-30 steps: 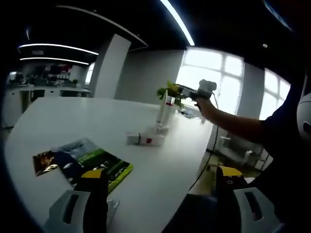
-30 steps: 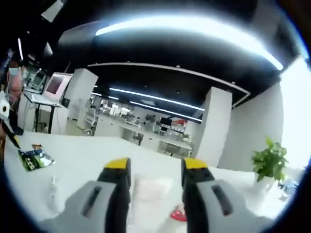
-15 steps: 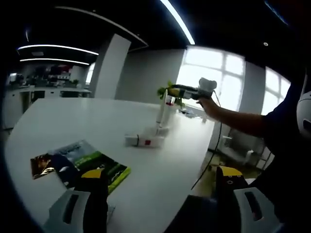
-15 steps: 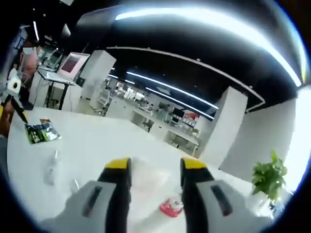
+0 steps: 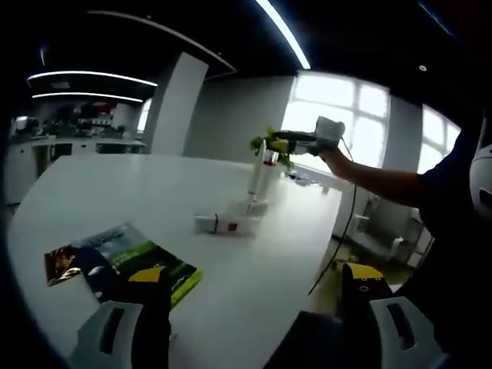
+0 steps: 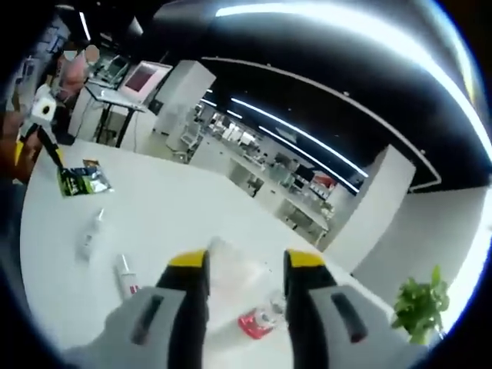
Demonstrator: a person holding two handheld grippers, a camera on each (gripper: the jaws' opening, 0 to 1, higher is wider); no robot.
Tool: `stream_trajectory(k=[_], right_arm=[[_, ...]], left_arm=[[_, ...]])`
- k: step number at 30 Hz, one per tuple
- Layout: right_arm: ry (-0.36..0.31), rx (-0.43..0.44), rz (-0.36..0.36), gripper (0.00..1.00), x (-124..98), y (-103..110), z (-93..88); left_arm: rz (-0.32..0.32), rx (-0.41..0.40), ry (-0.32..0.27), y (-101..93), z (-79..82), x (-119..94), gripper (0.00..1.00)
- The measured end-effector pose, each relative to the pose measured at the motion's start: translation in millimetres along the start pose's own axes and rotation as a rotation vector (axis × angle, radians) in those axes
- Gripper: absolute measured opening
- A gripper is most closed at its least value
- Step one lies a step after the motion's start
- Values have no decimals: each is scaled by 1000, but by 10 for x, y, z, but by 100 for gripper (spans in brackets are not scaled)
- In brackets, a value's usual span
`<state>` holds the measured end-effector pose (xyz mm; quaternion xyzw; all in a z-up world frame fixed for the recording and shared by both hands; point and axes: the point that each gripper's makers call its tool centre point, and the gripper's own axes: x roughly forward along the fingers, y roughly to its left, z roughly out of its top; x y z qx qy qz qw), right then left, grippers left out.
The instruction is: Arrange the skincare products in the storage area until every visible bottle or jar stands upright without overlapping.
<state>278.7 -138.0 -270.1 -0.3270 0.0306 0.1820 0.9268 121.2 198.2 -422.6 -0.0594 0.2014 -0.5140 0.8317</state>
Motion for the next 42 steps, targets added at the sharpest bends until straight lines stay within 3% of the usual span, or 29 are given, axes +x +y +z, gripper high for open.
stream_trajectory(k=[26,29,34,42], right_arm=[[13,-123,143,36,115,-36,140],[19,-140,167,36,122,-25,150],[38,-199,275,37,129,68,147],[62,-272,325,38,163,69,137]], left_arm=[[8,9,2,-93,48,125,94],[14,11,4,-84,52,123,94],[17,9,6,-88,52,142,94],[14,14,4,-116,85,185,94]])
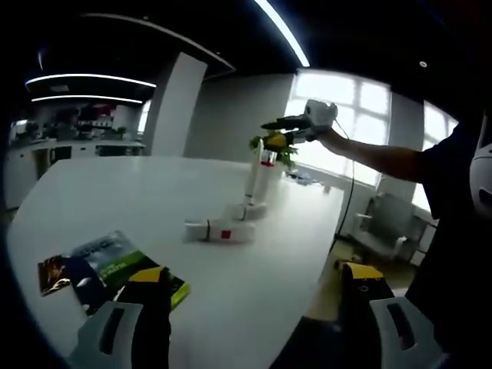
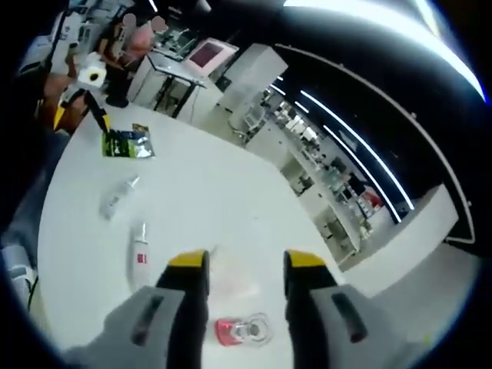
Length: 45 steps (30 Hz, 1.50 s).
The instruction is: Arrange the skincare products in the storage area until every visible bottle or jar stands upright without overlapping.
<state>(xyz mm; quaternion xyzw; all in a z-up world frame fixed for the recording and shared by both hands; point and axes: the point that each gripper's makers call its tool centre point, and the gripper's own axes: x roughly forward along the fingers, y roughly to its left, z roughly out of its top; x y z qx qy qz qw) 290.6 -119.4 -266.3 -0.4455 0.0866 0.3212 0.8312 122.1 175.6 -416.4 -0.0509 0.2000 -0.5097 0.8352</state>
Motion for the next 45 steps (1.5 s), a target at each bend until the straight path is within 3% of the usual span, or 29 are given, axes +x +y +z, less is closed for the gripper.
stream_trajectory(k=[3,13,21,23,28,32,41,45], right_arm=[[5,-30,20,38,15,-7,27],[69,-181,191,31,67,138,47],[102,-186,304,43,130,247,-40],[141,-240,327,45,144,254,-100],[155,-263,370,42,169,246,-75],[180,-279,428,32,169,284,-108],[247,-301,545,31,200,442,-219],[272,-340,565,28,237,432,-243]], left_arm=[[0,3,5,-6,1,9,94],[7,8,4,-23,20,29,94],[4,12,7,-45,18,43,97],[7,12,6,-38,29,43,97],[9,18,8,-39,43,45,97],[14,15,7,-24,44,48,97],[14,20,2,-32,64,43,97],[18,19,-2,-28,72,38,97]])
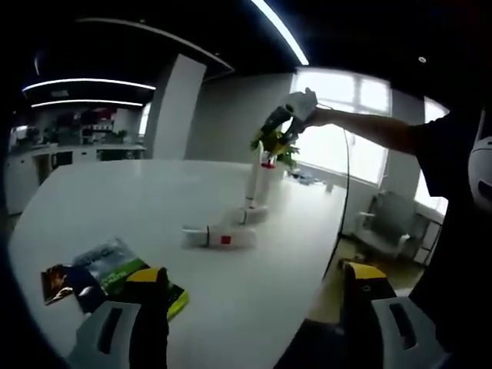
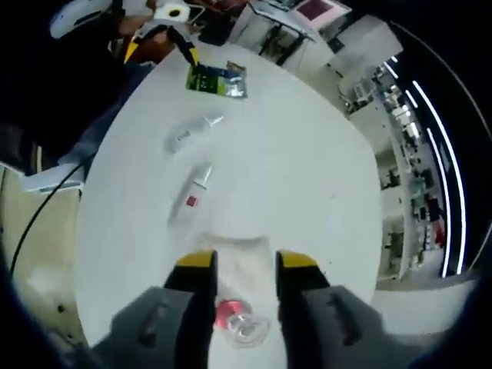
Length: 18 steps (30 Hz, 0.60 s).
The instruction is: Arrange the skincare products in the storage area until every visible bottle or jar stands upright without overlapping.
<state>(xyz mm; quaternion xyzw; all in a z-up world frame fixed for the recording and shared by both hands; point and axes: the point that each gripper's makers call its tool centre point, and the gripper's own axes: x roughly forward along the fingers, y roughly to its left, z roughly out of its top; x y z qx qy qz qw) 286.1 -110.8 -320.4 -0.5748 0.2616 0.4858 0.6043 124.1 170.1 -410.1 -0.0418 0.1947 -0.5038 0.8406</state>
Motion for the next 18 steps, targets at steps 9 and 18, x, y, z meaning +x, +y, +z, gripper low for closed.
stream_trajectory(k=[9,18], right_arm=[[48,-36,87,18,73,-22,-31],[72,-41,157,16,152,5,-45]], left_arm=[[11,-4,-3,11,-3,-14,96],[27,-12,-11,46,0,-45,96]])
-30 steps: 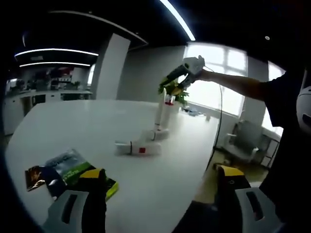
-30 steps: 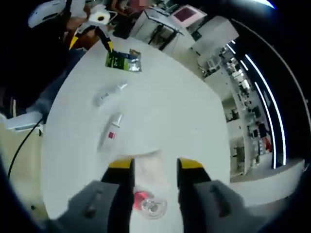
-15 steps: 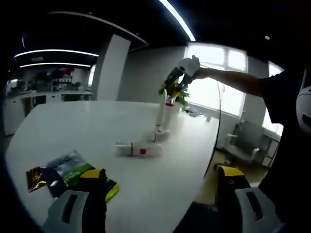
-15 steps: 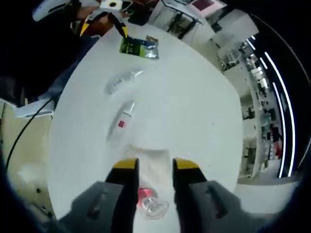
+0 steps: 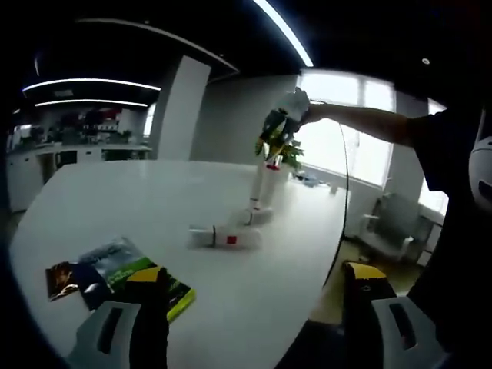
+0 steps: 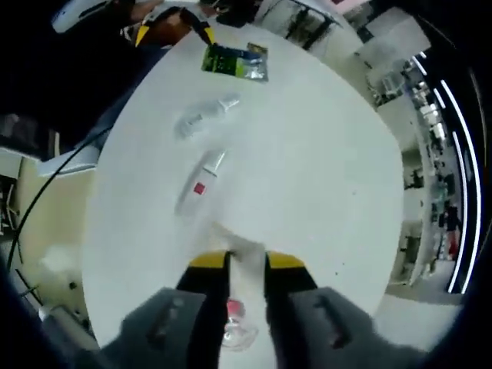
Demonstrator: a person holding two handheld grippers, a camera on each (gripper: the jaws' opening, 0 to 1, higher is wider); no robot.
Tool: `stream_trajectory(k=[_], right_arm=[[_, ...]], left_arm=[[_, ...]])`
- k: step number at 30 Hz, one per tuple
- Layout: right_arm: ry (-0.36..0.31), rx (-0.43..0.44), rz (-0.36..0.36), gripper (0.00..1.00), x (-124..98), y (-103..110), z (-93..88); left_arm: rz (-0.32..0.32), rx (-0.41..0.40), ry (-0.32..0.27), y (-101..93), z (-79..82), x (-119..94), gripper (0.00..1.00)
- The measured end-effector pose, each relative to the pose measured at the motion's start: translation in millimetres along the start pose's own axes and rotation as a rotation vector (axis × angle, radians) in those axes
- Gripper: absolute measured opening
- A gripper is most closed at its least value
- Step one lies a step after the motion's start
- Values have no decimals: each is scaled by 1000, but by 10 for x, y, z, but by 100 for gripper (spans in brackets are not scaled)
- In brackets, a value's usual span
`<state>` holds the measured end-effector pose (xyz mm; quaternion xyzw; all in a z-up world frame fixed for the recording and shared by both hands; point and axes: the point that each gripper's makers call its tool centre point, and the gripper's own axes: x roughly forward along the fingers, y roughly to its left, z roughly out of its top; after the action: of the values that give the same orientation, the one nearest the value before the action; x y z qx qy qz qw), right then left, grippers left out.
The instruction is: Arrange the skincare products in the storage area until every visible bottle or jar stands upright without overlapping.
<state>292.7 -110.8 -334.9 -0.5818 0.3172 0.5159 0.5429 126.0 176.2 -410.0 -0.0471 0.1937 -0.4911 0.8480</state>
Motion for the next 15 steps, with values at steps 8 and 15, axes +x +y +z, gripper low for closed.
stream_trajectory(k=[8,15], right_arm=[[-11,51,49,13,12,-32,-22],[-5,155,88,11,23,-39,-29]], left_arm=[[9,-1,-4,23,11,-21,96],[18,-7,-10,52,13,-51,96]])
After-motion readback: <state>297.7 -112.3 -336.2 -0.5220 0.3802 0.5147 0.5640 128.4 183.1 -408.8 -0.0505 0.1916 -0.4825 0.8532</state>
